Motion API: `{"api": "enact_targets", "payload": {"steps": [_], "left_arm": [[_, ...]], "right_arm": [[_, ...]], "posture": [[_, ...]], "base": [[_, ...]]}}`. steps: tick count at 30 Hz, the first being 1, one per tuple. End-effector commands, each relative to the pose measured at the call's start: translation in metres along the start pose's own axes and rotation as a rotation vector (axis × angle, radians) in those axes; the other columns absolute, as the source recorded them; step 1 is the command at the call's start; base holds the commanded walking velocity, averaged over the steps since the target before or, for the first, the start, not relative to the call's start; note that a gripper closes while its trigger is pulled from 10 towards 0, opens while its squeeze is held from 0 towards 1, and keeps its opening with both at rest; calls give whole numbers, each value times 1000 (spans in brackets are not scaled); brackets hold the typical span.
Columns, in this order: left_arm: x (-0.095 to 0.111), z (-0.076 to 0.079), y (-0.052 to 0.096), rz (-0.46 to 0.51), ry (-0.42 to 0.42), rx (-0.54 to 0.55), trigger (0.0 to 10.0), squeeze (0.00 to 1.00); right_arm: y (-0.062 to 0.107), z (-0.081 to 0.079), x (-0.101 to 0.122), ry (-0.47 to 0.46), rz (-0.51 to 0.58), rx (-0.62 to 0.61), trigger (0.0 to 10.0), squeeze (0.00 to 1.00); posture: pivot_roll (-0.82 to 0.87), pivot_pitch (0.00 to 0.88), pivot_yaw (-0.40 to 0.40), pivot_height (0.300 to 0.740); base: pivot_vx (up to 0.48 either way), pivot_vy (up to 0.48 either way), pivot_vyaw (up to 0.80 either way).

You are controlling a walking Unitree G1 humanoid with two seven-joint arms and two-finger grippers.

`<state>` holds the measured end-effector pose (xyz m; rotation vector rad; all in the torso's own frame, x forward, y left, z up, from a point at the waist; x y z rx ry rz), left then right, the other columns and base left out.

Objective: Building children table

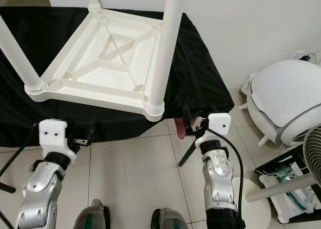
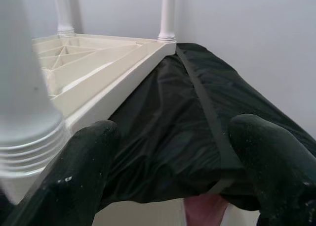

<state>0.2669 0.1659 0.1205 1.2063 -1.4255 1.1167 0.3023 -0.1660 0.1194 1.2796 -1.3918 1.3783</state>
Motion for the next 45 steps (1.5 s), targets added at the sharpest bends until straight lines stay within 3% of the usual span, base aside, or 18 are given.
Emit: {"api": "enact_targets", "payload": {"steps": [1, 2, 3, 17, 45], "left_arm": [[5, 8, 1, 30, 96, 57, 10000, 0], [5, 11, 2, 37, 119, 51, 10000, 0], [3, 12, 3, 32, 112, 55, 10000, 0], [7, 15, 6, 80, 150, 36, 10000, 0], [9, 15, 15, 96, 171, 46, 10000, 0]], "right_arm": [[2, 1, 0, 12, -4, -5, 10000, 0], [5, 1, -2, 25, -9, 3, 10000, 0], [6, 1, -3, 37, -14, 0, 10000, 224], [10, 1, 0, 94, -12, 3, 10000, 169], [15, -3, 0, 121, -27, 43, 10000, 153]], "posture": [[28, 0, -54, 740], [28, 0, -54, 740], [25, 0, -53, 740], [21, 6, -55, 740], [33, 20, -64, 740]], "base": [[0, 0, 0], [0, 0, 0], [0, 0, 0], [0, 0, 0], [305, 0, 0]]}}
Point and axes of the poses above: a point about 5 cm out from each wrist's last joint towards the gripper, its own y axis pointing back from the gripper into the wrist, its own x axis along the axis of the wrist's last joint, z = x × y, the point moved 5 cm from there along -y, pointing out of the wrist towards the gripper, and after that the axes turned 7 degrees about -y, right-handed, at the moved point
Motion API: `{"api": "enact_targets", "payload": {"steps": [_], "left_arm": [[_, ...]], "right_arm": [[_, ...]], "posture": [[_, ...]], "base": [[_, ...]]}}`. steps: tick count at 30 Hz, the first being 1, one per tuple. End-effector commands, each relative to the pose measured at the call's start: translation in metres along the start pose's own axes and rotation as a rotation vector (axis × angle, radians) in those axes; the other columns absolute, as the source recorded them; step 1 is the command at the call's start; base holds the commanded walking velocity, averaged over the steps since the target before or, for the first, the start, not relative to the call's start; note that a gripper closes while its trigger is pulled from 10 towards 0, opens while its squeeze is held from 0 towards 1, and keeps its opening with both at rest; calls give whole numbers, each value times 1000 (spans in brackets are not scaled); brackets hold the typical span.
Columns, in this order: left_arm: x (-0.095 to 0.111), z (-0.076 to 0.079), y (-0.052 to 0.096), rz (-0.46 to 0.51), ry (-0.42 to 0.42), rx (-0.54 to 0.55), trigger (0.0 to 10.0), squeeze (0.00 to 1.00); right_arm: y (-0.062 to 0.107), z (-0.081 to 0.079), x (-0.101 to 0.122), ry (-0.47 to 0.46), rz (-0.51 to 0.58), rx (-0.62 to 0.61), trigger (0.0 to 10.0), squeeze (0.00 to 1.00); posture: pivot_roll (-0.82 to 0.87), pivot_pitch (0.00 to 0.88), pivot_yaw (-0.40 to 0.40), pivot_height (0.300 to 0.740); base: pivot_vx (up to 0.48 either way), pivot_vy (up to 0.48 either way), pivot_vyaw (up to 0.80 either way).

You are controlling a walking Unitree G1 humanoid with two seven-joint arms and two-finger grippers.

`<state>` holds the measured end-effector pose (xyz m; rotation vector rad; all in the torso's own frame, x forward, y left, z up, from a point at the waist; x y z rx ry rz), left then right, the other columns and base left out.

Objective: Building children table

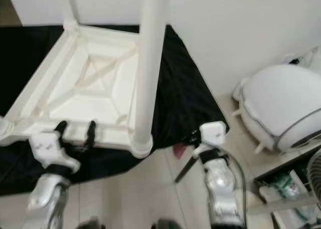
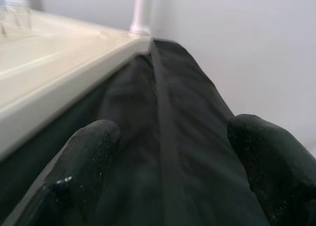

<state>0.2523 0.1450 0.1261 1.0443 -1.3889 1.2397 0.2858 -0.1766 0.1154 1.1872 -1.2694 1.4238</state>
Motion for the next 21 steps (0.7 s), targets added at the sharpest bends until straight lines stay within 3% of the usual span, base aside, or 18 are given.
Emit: {"api": "enact_targets", "payload": {"steps": [1, 16, 19, 21], "left_arm": [[0, -6, 3, 2, 28, 51, 10000, 0], [-1, -5, 8, -10, 17, 44, 10000, 0], [-2, -3, 10, -14, 20, 24, 10000, 0], [0, 3, 12, -13, 10, -47, 10000, 0]], "right_arm": [[-3, -12, 1, -12, 7, 34, 10000, 153], [6, -6, -3, -4, -18, 60, 10000, 157], [10, -8, -1, -12, -26, 105, 10000, 157], [17, -15, -2, -35, -55, 214, 10000, 145]], "posture": [[33, 20, -64, 740], [32, 34, -60, 740], [25, 35, -52, 740], [20, 39, -47, 740]], "base": [[259, 0, 0], [0, 0, 0], [0, 0, 0], [0, 0, 0]]}}
Point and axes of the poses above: a point about 5 cm out from each wrist's last joint towards the gripper, its own y axis pointing back from the gripper into the wrist, its own x axis along the axis of the wrist's last joint, z = x × y, the point moved 5 cm from there along -y, pointing out of the wrist towards the gripper, and after that the axes turned 7 degrees about -y, right-handed, at the moved point
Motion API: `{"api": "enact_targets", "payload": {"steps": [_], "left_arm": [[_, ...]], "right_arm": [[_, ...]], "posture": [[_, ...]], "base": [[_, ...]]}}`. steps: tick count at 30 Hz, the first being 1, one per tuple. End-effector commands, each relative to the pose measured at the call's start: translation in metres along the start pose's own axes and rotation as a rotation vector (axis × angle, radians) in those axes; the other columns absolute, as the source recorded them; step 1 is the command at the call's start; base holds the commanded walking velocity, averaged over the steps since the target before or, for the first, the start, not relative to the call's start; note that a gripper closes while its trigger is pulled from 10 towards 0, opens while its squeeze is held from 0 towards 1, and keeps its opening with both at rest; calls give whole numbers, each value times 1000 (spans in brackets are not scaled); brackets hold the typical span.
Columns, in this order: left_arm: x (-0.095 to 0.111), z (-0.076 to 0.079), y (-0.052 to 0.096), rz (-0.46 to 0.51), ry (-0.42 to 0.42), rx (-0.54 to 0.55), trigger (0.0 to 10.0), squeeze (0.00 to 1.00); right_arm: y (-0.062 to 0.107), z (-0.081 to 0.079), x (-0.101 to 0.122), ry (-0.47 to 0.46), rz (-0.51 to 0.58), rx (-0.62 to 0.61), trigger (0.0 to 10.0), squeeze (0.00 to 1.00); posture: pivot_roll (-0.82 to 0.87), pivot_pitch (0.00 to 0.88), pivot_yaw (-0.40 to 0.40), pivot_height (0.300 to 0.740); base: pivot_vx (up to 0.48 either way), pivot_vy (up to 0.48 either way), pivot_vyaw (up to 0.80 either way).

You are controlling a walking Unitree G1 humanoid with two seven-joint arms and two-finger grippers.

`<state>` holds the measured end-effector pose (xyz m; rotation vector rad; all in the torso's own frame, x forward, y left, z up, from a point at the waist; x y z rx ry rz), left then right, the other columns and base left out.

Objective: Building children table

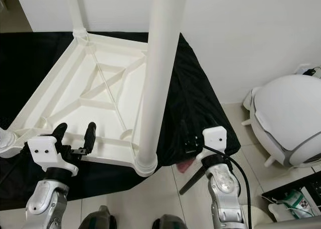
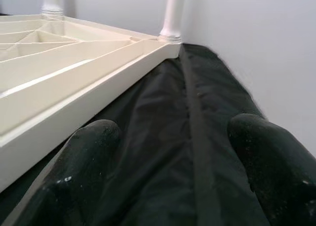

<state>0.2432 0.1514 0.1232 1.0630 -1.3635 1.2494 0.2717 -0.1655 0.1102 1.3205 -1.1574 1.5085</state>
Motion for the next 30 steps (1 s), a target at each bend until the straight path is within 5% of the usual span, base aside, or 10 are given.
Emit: {"api": "enact_targets", "payload": {"steps": [1, 5, 14, 16, 23, 30], "left_arm": [[1, 8, 2, 1, 4, -69, 10000, 0], [1, 20, 11, -24, -14, -237, 10000, 0], [6, 27, 27, -78, -92, -510, 10000, 0], [11, 46, 45, -172, -9, -728, 10000, 0], [12, 64, 66, -249, -31, -936, 10000, 0], [12, 63, 63, -249, -87, -954, 10000, 0]], "right_arm": [[3, -3, 1, -20, -16, 60, 10000, 145], [14, -16, -3, -75, -102, 266, 10000, 0], [17, -26, 12, -54, -146, 550, 10000, 0], [25, -39, 19, -58, -198, 759, 10000, 0], [27, -48, 29, -45, -227, 939, 10000, 0], [23, -51, 33, -27, -227, 1016, 10000, 0]], "posture": [[20, 39, -47, 740], [17, 43, -43, 740], [28, 45, -41, 740], [39, 42, -44, 740], [43, 39, -48, 740], [51, 34, -56, 740]], "base": [[0, 0, 0], [0, 0, 0], [0, 0, 0], [0, 0, 0], [0, 0, 0], [0, 0, 0]]}}
Point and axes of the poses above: a point about 5 cm out from each wrist's last joint towards the gripper, its own y axis pointing back from the gripper into the wrist, its own x axis along the axis of the wrist's last joint, z = x × y, the point moved 5 cm from there along -y, pointing out of the wrist towards the gripper, and after that the axes turned 7 degrees about -y, right-handed, at the moved point
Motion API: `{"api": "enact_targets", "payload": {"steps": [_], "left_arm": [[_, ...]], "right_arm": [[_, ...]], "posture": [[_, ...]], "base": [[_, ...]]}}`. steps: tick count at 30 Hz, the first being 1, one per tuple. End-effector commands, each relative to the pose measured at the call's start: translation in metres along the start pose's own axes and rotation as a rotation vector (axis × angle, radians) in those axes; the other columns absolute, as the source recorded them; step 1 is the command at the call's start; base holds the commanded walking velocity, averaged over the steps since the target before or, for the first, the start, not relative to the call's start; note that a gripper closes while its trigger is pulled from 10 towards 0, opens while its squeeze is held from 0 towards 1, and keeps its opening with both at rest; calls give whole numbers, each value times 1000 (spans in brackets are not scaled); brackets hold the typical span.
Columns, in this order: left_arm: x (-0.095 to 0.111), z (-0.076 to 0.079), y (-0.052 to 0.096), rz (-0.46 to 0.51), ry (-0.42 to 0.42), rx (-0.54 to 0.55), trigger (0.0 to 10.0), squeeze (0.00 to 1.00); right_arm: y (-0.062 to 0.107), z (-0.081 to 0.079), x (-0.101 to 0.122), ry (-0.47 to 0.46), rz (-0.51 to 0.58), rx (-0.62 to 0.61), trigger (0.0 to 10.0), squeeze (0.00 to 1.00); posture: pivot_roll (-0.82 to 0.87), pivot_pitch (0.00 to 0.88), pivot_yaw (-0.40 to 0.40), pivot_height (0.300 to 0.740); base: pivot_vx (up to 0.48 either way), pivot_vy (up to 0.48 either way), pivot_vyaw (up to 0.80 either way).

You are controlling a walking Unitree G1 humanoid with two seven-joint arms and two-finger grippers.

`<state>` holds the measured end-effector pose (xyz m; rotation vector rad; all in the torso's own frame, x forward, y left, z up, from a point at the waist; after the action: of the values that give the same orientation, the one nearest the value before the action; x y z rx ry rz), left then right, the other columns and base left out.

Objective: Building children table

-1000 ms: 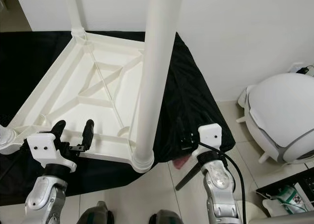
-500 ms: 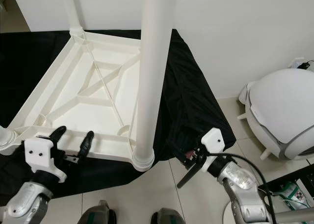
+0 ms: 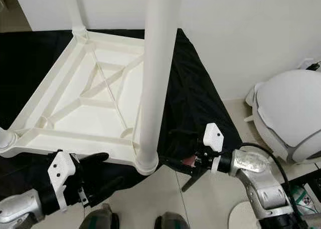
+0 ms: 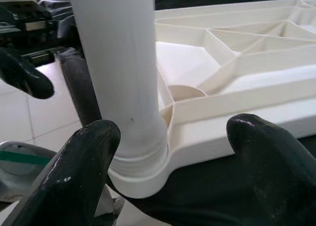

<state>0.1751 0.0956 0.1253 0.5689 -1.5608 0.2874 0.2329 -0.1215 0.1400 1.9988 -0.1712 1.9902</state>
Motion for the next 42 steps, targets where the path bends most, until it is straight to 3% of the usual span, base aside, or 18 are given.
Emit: {"api": "enact_targets", "payload": {"steps": [1, 11, 16, 21, 22, 26, 29, 31, 34, 39, 42], "left_arm": [[1, 0, 0, -10, -11, -6, 10000, 0], [11, -11, -12, 10, -47, -25, 10000, 0], [17, -15, -14, 19, -70, -25, 10000, 0], [20, -24, -17, 26, -79, 5, 10000, 0], [21, -27, -18, 32, -80, 14, 10000, 0], [24, -30, -20, 43, -82, 25, 10000, 0], [26, -31, -21, 49, -79, 29, 10000, 0], [27, -31, -22, 50, -84, 28, 10000, 0], [27, -31, -22, 50, -84, 28, 10000, 0], [30, -34, -24, 61, -91, 26, 10000, 0], [32, -35, -26, 69, -92, 26, 10000, 0]], "right_arm": [[-2, 0, 0, -16, -3, 29, 10000, 0], [-30, -10, 2, -14, 9, 187, 10000, 0], [-46, -10, -5, -35, 12, 210, 10000, 0], [-70, 0, -1, -73, 89, 146, 10000, 0], [-82, 5, 2, -92, 134, 94, 10000, 0], [-92, 10, 5, -110, 181, 31, 10000, 0], [-90, 18, 4, -102, 183, -6, 10000, 0], [-75, 37, 1, -98, 165, -84, 10000, 0], [-75, 37, 1, -98, 165, -84, 10000, 0], [-41, 69, -5, -74, 126, -234, 10000, 0], [-31, 79, -6, -71, 124, -290, 10000, 0]], "posture": [[53, 33, -56, 740], [64, 19, -66, 740], [73, 19, -72, 740], [72, 28, -76, 740], [69, 32, -77, 740], [71, 39, -80, 740], [70, 42, -78, 740], [63, 48, -77, 740], [63, 48, -77, 740], [47, 53, -68, 740], [37, 53, -63, 740]], "base": [[0, 0, 0], [0, 0, 0], [0, 0, 0], [0, 0, 0], [0, 0, 0], [0, 0, 0], [0, 0, 0], [0, 0, 0], [0, 0, 0], [0, 0, 0], [0, 0, 0]]}}
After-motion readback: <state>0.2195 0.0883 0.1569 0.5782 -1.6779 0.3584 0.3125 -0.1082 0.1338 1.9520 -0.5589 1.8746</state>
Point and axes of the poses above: a point about 5 cm out from each wrist's last joint towards the gripper, its own y axis pointing back from the gripper into the wrist, its own x axis along the axis of the wrist's last joint, z = x × y, the point moved 5 cm from there along -y, pointing out of the wrist towards the gripper, and after that the axes turned 7 degrees about -y, right-handed, at the moved point
